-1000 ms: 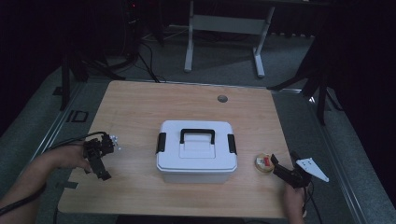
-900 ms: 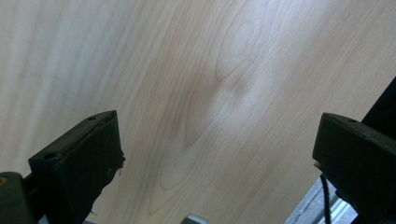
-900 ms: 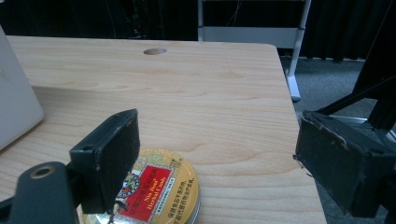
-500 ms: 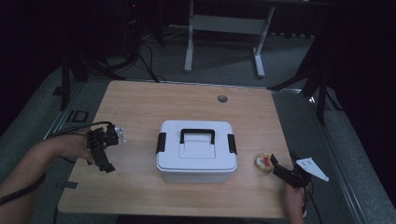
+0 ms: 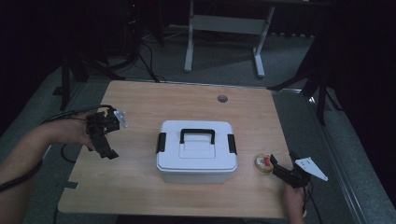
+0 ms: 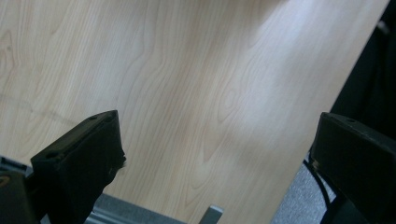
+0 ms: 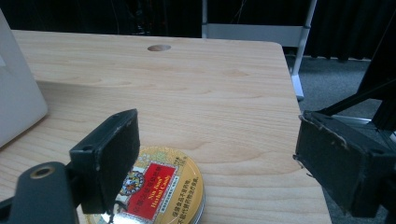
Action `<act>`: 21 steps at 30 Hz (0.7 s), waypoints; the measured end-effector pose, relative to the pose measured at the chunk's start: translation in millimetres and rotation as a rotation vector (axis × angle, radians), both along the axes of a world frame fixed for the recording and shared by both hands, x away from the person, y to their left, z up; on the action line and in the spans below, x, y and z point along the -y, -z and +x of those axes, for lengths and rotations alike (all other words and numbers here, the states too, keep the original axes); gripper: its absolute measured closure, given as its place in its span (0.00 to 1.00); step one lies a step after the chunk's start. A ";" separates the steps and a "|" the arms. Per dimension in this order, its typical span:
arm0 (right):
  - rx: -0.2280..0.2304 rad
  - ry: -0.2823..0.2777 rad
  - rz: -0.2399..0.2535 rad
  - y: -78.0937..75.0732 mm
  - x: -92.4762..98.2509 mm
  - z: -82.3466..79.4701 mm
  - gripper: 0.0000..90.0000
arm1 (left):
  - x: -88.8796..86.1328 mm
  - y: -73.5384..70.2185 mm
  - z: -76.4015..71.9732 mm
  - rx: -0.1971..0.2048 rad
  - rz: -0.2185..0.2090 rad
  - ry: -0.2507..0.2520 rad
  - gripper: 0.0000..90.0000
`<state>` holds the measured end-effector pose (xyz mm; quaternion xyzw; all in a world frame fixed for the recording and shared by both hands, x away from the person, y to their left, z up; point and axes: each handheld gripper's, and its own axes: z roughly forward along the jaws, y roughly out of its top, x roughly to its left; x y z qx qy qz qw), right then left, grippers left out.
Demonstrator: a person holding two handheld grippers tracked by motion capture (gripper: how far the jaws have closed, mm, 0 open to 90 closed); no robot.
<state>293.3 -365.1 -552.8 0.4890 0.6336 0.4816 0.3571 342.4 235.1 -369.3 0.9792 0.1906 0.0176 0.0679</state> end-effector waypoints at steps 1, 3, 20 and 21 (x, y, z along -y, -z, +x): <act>-0.001 0.000 0.001 0.0 0.2 0.0 0.15 | 0.0 0.0 0.0 0.000 0.000 0.000 0.02; 0.000 0.004 0.006 0.0 0.4 -0.2 0.15 | 2.3 -1.0 -0.1 -0.006 -0.007 0.004 0.01; -0.009 -0.009 0.001 -0.1 -0.5 0.5 0.15 | 28.3 -6.1 8.2 -0.036 -0.150 0.062 0.02; -0.009 -0.009 0.001 -0.1 -0.5 0.5 0.15 | 28.3 -6.1 8.2 -0.036 -0.150 0.062 0.02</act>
